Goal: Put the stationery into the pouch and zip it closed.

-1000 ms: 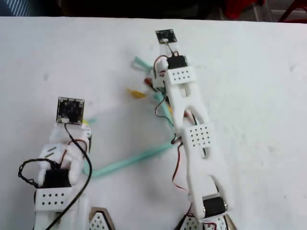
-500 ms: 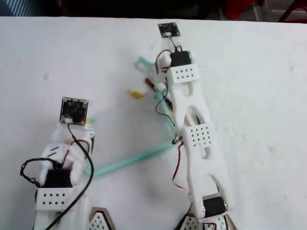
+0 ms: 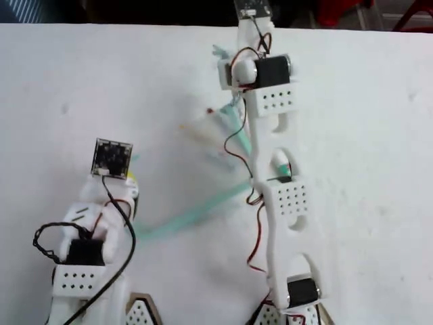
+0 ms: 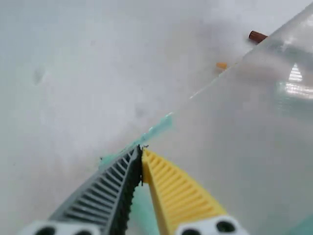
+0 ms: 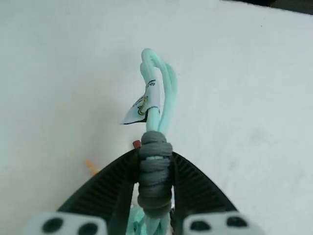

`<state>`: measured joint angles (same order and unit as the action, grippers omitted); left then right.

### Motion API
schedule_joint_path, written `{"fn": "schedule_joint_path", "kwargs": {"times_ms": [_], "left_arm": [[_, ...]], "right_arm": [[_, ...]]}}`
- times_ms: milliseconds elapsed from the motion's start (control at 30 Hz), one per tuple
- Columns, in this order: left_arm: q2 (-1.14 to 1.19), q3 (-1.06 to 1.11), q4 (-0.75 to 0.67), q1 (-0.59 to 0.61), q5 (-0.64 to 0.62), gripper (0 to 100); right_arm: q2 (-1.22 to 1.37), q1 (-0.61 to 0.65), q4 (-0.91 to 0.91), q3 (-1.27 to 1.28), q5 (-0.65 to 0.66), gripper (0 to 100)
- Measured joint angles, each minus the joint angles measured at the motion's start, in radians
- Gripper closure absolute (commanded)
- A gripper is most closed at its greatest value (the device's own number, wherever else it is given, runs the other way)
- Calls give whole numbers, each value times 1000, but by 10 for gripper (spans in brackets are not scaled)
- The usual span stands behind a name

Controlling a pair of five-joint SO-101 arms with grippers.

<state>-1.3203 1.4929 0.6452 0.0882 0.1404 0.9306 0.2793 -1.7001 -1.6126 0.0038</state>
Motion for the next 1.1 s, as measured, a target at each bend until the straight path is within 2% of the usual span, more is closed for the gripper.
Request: {"fn": "schedule_joint_path", "kwargs": {"times_ms": [400,700,1000,1100], "left_arm": [[0,2,0,0,0,973],[0,2,0,0,0,972],[0,-3,0,0,6,896],[0,-78,23,0,6,884]], "right_arm": [[-25,-55,0,371,0,981],[-57,-54,0,382,0,981],[-334,-54,-3,393,0,982],[-430,-49,-3,402,0,982]]}}
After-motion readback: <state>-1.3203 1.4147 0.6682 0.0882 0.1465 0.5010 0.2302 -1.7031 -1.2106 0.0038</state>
